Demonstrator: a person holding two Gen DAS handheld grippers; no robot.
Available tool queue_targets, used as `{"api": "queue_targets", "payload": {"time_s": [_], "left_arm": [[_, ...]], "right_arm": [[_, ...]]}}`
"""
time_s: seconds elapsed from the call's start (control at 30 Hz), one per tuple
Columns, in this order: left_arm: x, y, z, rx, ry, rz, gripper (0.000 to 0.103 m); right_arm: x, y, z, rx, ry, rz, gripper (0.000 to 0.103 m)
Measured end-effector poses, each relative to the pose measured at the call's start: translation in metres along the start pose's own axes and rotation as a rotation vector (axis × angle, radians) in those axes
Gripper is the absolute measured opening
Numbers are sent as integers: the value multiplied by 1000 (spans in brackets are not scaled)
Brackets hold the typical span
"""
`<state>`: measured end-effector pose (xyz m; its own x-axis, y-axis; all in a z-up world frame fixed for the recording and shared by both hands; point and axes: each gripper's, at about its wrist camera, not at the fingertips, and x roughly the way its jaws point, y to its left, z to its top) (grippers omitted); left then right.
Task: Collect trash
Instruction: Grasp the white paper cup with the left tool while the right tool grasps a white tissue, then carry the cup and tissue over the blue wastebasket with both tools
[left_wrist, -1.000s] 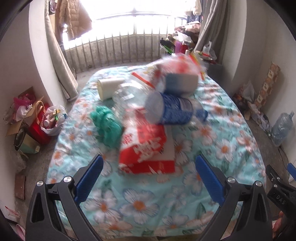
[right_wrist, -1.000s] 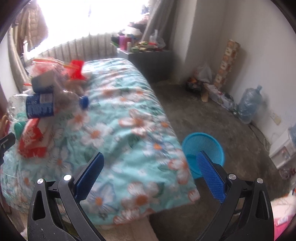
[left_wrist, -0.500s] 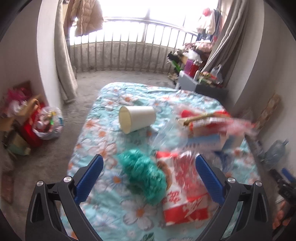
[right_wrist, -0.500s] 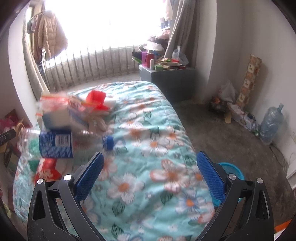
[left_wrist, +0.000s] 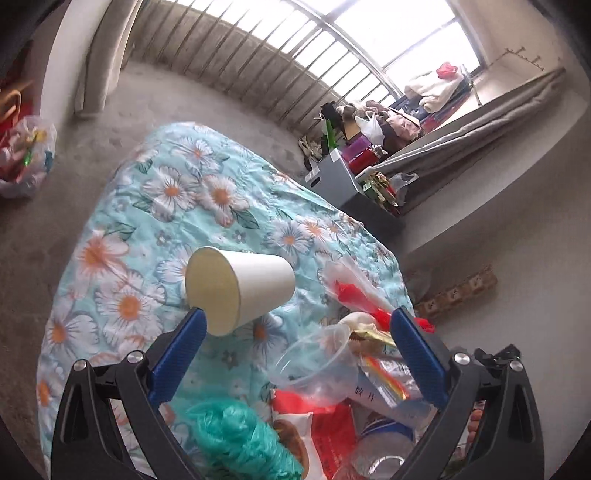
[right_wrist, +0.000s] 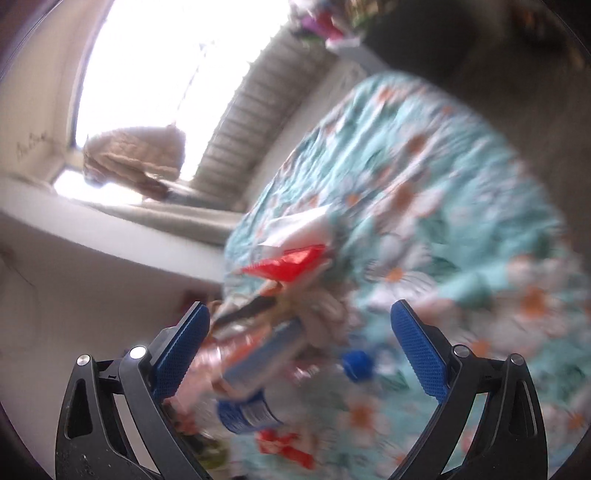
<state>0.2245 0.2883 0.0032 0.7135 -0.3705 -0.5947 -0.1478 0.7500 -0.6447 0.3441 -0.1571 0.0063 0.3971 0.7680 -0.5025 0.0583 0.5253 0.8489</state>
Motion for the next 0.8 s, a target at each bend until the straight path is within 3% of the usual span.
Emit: {"api": "queue_targets", "payload": {"time_s": [0.1,0.17,0.3,0.4,0.53,0.67,0.8], "left_arm": [[15,6,9,-15,29,15,86],[22,12,12,-9,40,26,80],[36,16,16,55,52,98,63],[42,22,17,39,58,98,48],[43,27,20,15,44,75,26],[43,24,24,12,24,55,13],[37,15,28,45,-12,48,4]], "right_arm": [[47,-11,32,90,70,43,90],[74,-18,44,154,116,58,83],[115,-25,60,199,157,16,70],[117,-18,69,210,146,36,60],[119,-7,76,227,157,56,34],[131,-2,78,223,181,49,4],[130,16,89,174,143,63,0]]}}
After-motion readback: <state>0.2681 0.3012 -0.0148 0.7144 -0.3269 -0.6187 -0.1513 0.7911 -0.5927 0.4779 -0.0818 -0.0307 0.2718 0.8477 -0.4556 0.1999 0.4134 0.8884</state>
